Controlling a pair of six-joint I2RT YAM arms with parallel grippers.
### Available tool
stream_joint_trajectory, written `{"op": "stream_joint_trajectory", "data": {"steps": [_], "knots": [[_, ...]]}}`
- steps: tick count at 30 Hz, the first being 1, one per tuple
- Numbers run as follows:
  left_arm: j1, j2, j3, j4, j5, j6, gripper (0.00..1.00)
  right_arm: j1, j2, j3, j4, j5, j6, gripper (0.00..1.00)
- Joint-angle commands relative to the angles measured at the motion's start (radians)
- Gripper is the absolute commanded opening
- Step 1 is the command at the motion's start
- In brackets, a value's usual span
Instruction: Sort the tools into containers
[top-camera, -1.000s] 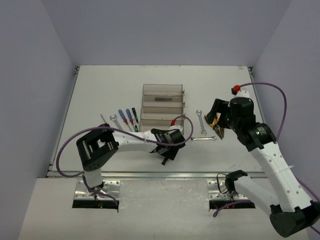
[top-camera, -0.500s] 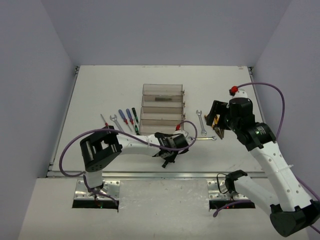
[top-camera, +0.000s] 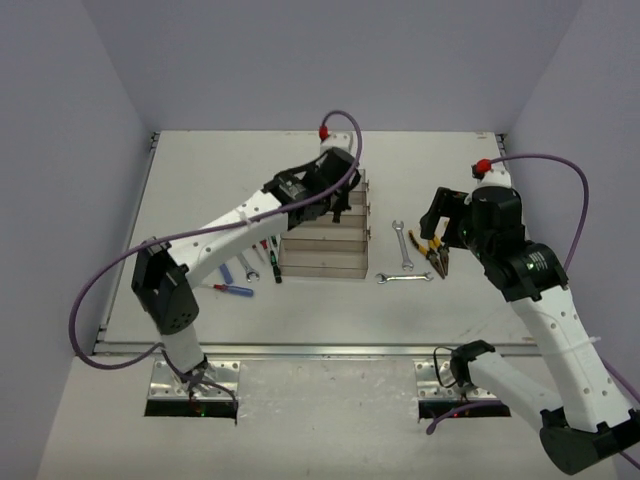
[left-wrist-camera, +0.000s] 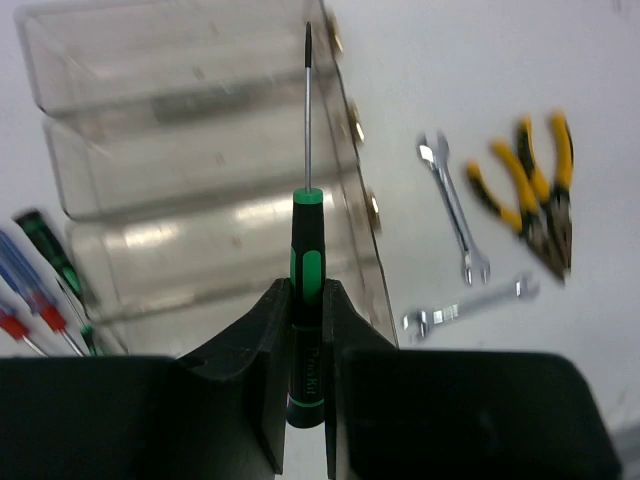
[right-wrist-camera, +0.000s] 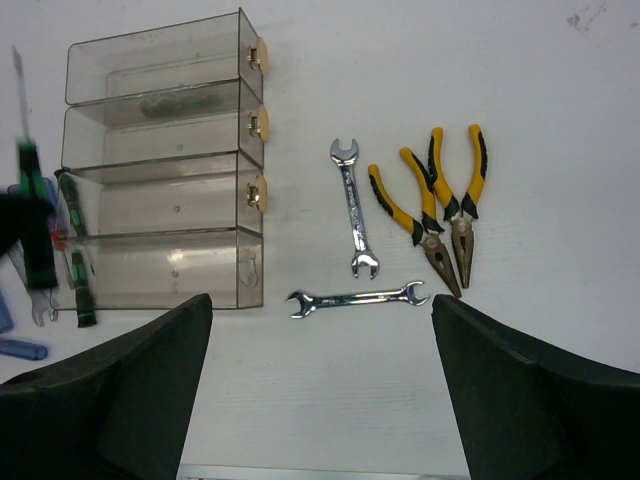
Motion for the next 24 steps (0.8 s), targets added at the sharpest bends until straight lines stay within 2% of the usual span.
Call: {"op": "stream_joint_trajectory", "data": {"steps": [1,3,7,8,12,15,19,24], "knots": [[0.230,0.157,0.225,-0.038,-0.148,-0.172,0.00,-0.004,0.000,0.037,0.015,-0.002,-0.011,0.90],[0.287,0.215,0.304,-0.039,-0.159,-0.383,0.00,-0.004,0.007,0.033,0.017,-0.010,-0.009,0.90],[0.336,0.280,0.334,0.041,-0.155,-0.712,0.00,-0.004,0.022,0.021,0.037,-0.044,-0.005,0.90],[0.336,0.289,0.333,0.043,-0.197,-0.852,0.00,-0.004,0.025,0.018,0.040,-0.064,-0.002,0.90],[0.335,0.311,0.229,0.153,-0.267,-1.145,0.00,-0.004,0.030,-0.005,0.066,-0.122,0.013,0.90],[0.330,0.358,0.219,0.220,-0.288,-1.207,0.00,-0.004,0.028,-0.026,0.079,-0.139,0.013,0.90],[0.329,0.457,0.285,0.202,-0.277,-1.237,0.00,-0.004,0.026,-0.045,0.091,-0.149,0.001,0.90],[0.327,0.497,0.253,0.198,-0.249,-1.297,0.00,-0.004,0.029,-0.055,0.094,-0.143,-0.018,0.90]]}}
